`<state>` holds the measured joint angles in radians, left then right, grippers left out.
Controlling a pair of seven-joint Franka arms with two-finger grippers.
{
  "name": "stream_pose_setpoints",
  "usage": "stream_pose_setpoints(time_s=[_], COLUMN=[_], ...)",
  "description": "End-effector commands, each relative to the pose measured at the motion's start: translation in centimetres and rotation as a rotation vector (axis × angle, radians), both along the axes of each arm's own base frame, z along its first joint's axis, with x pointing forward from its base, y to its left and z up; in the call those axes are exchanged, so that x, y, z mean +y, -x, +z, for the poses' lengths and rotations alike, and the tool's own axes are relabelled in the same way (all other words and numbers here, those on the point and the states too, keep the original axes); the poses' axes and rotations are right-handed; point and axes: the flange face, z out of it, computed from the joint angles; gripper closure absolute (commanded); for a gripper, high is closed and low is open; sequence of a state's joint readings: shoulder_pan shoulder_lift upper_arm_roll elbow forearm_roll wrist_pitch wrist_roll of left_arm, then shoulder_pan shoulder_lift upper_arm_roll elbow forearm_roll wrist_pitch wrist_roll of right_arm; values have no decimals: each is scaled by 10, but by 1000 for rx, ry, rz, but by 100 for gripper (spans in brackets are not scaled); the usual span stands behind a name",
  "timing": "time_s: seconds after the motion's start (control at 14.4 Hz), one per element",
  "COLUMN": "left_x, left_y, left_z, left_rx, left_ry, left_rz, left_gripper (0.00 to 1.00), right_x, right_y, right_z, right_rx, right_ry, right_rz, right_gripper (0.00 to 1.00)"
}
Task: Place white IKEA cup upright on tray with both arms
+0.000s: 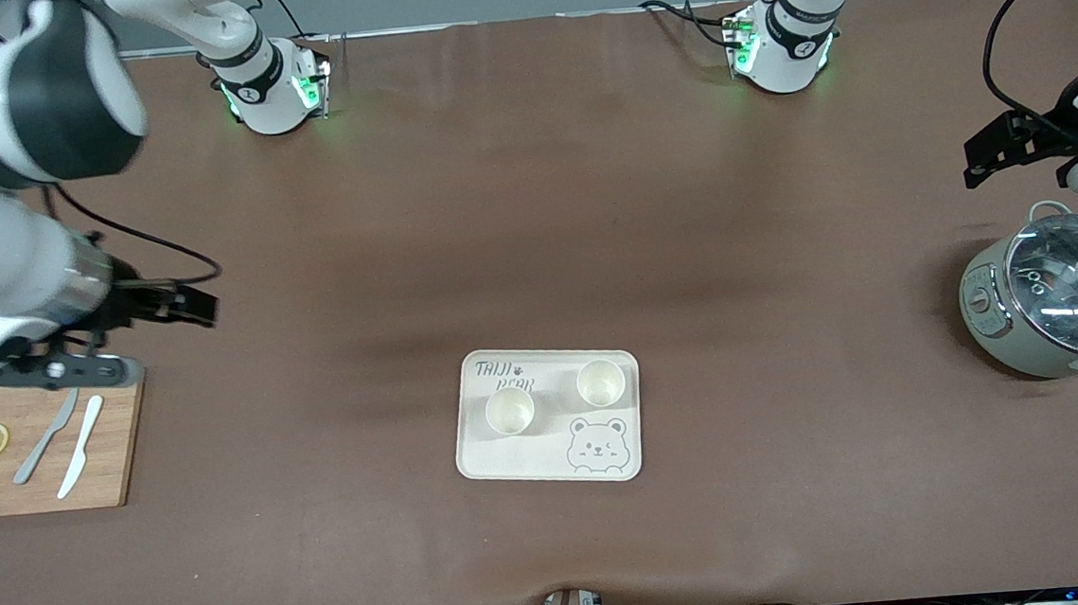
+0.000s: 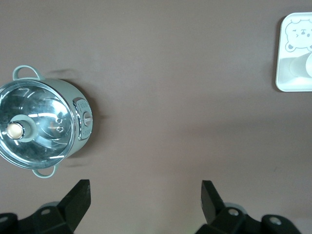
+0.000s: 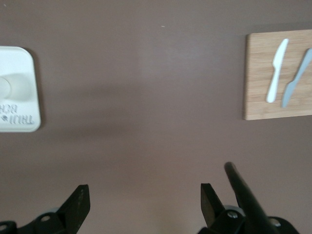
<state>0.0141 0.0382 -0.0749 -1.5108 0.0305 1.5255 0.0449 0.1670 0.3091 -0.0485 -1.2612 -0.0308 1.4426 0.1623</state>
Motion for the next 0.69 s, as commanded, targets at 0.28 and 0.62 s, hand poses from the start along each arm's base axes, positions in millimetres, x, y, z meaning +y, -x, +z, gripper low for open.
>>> stream_pose_setpoints(time_s=[0.28,0.62], left_x=[-4,-8], left_y=[-5,-4], left_z=[0,7], left_rx=[-14,-30], left_ry=[-15,-9], left_rz=[-11,-26], left_gripper=[0,0], right_x=[-117,-124], right_y=[0,-3], right_z=[31,35], right_rx=[-62,-99], right_ry=[-1,-11], right_rz=[-52,-61], right_gripper=[0,0])
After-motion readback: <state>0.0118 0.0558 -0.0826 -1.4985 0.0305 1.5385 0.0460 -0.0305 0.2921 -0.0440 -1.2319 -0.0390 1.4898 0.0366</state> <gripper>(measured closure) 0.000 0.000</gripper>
